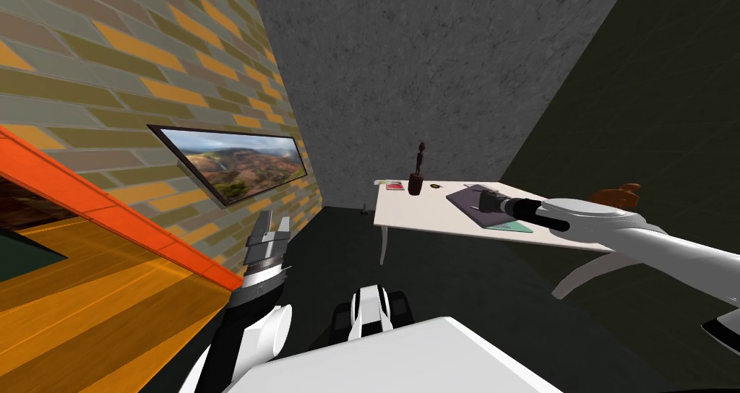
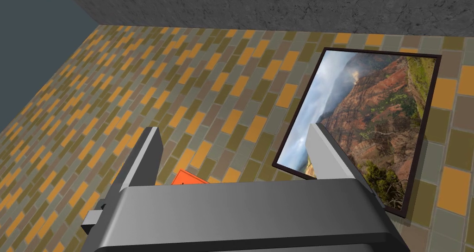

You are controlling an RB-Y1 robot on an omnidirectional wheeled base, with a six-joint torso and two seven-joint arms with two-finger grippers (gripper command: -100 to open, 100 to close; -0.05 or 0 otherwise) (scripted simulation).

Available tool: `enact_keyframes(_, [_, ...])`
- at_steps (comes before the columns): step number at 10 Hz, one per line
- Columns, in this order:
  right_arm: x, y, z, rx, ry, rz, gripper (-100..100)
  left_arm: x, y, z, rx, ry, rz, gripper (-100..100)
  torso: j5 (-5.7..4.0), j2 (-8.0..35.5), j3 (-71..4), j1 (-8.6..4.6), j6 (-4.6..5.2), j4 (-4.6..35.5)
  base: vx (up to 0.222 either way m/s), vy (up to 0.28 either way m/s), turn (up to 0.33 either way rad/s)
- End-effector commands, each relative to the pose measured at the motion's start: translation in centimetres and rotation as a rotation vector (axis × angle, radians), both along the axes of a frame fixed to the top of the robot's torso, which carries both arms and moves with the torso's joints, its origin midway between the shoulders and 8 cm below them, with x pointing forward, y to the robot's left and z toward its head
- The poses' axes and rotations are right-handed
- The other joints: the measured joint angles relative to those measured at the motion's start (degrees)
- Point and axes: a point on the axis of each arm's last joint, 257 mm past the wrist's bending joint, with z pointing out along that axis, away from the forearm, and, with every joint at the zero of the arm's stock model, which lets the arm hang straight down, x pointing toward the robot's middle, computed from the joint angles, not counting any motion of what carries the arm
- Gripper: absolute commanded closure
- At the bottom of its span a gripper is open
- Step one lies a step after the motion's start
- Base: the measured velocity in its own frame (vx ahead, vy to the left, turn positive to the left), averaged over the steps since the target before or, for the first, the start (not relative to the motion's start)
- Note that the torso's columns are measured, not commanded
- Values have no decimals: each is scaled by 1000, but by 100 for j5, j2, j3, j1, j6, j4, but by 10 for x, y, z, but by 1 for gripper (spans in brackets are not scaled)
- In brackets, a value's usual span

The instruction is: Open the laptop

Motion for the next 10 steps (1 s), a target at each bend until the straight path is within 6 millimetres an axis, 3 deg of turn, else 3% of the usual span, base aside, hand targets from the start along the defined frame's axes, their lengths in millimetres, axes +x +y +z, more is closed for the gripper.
enact_keyframes(1, [4,-10,13,-102,-8,-6,-100,0,0,0,0,0,0,0,1,2,1,3,0,1,-77,-118,4])
enact_keyframes(8, [7,-41,54,-355,-14,-47,-100,0,0,0,0,0,0,0,3,-11,-7,10,-1,-3,-70,-139,-6])
enact_keyframes(10, [6,-41,51,-339,-14,-44,-100,0,0,0,0,0,0,0,6,-12,-7,28,-3,-4,-14,-38,-2])
